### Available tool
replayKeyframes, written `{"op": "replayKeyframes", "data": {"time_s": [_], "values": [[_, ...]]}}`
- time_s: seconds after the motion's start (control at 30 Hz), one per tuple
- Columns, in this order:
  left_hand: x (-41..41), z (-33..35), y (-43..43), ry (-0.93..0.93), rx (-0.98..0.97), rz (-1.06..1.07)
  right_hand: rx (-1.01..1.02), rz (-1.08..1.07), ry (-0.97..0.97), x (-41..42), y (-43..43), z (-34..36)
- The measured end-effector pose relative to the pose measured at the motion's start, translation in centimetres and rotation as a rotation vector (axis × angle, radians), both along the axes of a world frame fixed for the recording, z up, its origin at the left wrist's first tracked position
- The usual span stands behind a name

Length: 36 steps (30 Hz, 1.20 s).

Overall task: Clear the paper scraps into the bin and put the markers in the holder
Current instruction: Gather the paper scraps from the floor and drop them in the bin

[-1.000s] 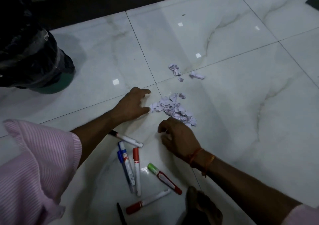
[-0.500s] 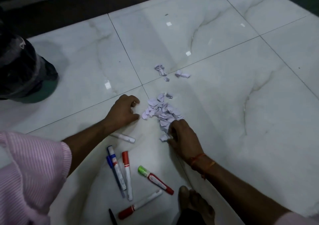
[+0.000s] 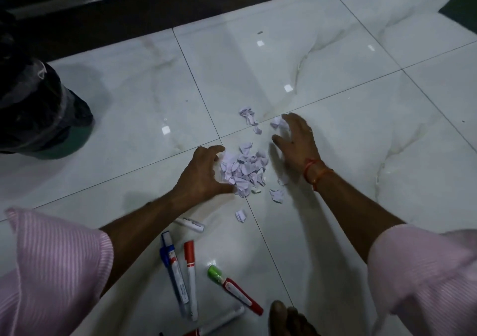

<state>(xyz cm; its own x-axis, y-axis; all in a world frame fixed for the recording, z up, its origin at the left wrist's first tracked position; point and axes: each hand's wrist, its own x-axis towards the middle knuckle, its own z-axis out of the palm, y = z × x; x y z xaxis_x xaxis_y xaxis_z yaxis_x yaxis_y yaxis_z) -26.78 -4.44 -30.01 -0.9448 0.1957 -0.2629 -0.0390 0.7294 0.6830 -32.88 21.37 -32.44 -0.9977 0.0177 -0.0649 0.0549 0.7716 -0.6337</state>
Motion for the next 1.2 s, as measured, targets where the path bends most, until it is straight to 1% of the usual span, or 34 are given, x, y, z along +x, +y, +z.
{"op": "replayKeyframes", "data": {"time_s": [0.07, 0.13, 0.17, 0.23, 0.3, 0.4, 0.5, 0.57, 0.63, 0.7, 0.77, 0.83, 0.93, 1.0, 1.07, 1.13, 1.2], "values": [[0.9, 0.0, 0.5, -0.011, -0.054, -0.032, 0.102, 0.139, -0.019, -0.2, -1.0, -0.9], [2.0, -0.2, 1.1, 0.022, -0.148, -0.086, 0.047, 0.253, -0.018, 0.5, -2.7, -1.3], [2.5, -0.4, 1.4, 0.059, -0.213, -0.123, -0.001, 0.271, -0.006, 0.7, -3.4, -1.3], [3.0, -1.0, 2.0, 0.112, -0.313, -0.171, -0.053, 0.237, 0.082, -0.1, -4.6, -0.7], [3.0, -1.6, 2.1, 0.103, -0.332, -0.145, -0.058, 0.185, 0.131, -2.4, -5.3, -0.3], [2.4, -1.9, 2.0, 0.090, -0.280, -0.069, 0.016, 0.258, 0.018, -5.6, -5.9, -0.5], [1.4, -2.0, 1.6, 0.117, -0.182, 0.027, 0.167, 0.412, -0.016, -5.2, -6.2, -1.5], [0.8, -2.3, 1.1, 0.153, -0.105, 0.088, 0.102, 0.448, 0.002, -2.6, -6.2, -1.8], [0.1, -2.5, 0.4, 0.156, -0.057, 0.099, -0.063, 0.449, -0.034, 1.0, -6.0, -1.3], [-0.5, -2.6, -0.4, 0.142, -0.018, 0.042, -0.211, 0.398, -0.069, 3.9, -5.0, -0.4], [-1.2, -1.9, -1.2, 0.092, 0.011, -0.053, -0.244, 0.328, -0.041, 5.2, -3.3, 1.1], [-1.8, -1.1, -2.0, 0.035, -0.004, -0.130, -0.191, 0.253, -0.035, 5.4, -1.4, 2.5], [-2.5, -0.1, -2.4, -0.028, -0.070, -0.181, 0.005, 0.185, -0.209, 5.6, 0.5, 4.1], [-2.5, 0.0, -2.1, -0.074, -0.120, -0.205, 0.126, 0.221, -0.338, 6.4, 0.6, 4.4], [-2.0, -0.2, -1.4, -0.084, -0.151, -0.222, 0.222, 0.279, -0.368, 7.2, -0.5, 3.7], [-1.2, -0.5, -0.2, -0.075, -0.153, -0.214, 0.245, 0.302, -0.353, 7.5, -2.3, 3.0], [-0.6, -0.6, 1.1, -0.050, -0.132, -0.194, 0.194, 0.288, -0.356, 7.0, -4.2, 2.9]]}}
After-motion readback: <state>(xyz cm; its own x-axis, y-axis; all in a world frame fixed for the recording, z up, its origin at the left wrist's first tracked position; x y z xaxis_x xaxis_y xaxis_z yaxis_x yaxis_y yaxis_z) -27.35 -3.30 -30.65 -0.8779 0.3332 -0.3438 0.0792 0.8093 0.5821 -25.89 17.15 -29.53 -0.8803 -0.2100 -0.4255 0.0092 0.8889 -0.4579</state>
